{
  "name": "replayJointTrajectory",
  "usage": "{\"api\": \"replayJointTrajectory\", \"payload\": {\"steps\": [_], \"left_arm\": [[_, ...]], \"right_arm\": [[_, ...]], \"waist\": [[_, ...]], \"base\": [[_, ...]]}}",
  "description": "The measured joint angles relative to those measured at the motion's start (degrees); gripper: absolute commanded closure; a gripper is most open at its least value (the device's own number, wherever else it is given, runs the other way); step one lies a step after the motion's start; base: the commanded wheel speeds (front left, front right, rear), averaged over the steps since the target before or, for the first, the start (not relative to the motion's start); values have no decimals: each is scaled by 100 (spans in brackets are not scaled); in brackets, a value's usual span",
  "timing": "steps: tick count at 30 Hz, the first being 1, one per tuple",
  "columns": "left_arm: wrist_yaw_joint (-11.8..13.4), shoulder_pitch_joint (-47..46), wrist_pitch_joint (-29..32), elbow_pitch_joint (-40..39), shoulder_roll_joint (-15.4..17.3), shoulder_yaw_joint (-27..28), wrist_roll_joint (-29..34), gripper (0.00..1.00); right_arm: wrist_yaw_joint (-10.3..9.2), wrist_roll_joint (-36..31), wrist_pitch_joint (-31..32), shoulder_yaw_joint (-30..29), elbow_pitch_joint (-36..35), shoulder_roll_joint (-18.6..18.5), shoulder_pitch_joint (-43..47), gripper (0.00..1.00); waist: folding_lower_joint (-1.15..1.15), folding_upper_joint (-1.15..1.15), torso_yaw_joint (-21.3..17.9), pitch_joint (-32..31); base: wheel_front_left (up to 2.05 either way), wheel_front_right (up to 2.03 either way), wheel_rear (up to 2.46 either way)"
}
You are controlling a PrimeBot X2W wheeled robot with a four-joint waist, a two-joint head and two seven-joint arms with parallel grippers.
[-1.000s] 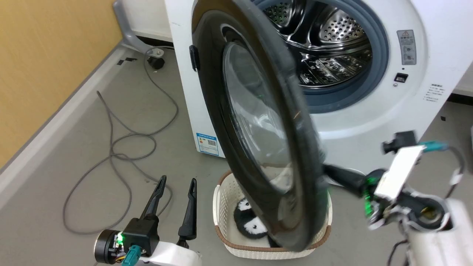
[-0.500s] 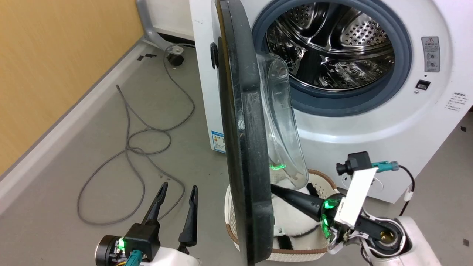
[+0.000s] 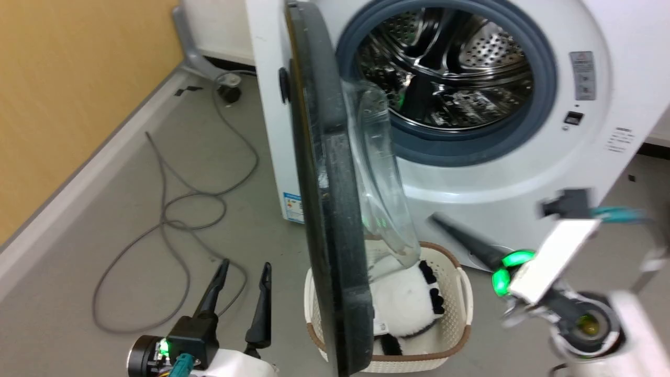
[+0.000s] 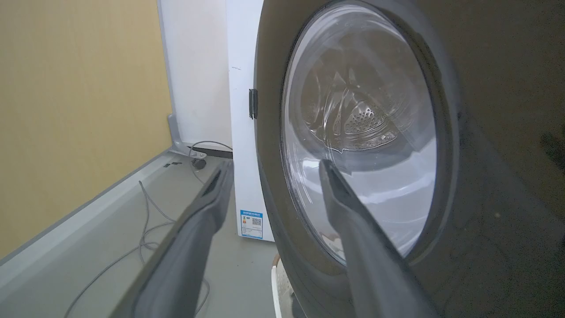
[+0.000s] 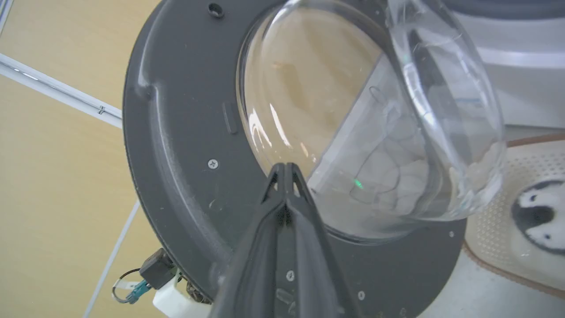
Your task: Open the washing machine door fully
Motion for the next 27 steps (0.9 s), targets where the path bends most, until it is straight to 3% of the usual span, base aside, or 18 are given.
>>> {"api": "replayJointTrajectory", "payload": {"steps": [4,8,13,19,27], "left_arm": [[-49,2,0,-32,0,108,-10,0],[-101,5,0,-53,0,241,-8,0],[-112,36,0,-81,0,380,0,0],[-203,241,0,-143,0,541,16,0],[-314,379,0,-169,1,644,52,0]], "right_arm": [[1,-947,-966,-20,-524,-511,46,100],[1,-2392,-2207,313,-700,-1151,216,100],[2,-3750,-3656,216,-598,-1400,498,100],[2,-4907,-4468,-442,-547,-1091,1099,100],[2,-5813,-4628,-1105,-568,-261,1968,100]], "waist": [[0,0,-173,-8],[0,0,-365,7],[0,0,-543,15],[0,0,-769,-27],[0,0,-949,-41]], "base": [[0,0,0],[0,0,0],[0,0,0],[0,0,0],[0,0,0]]}}
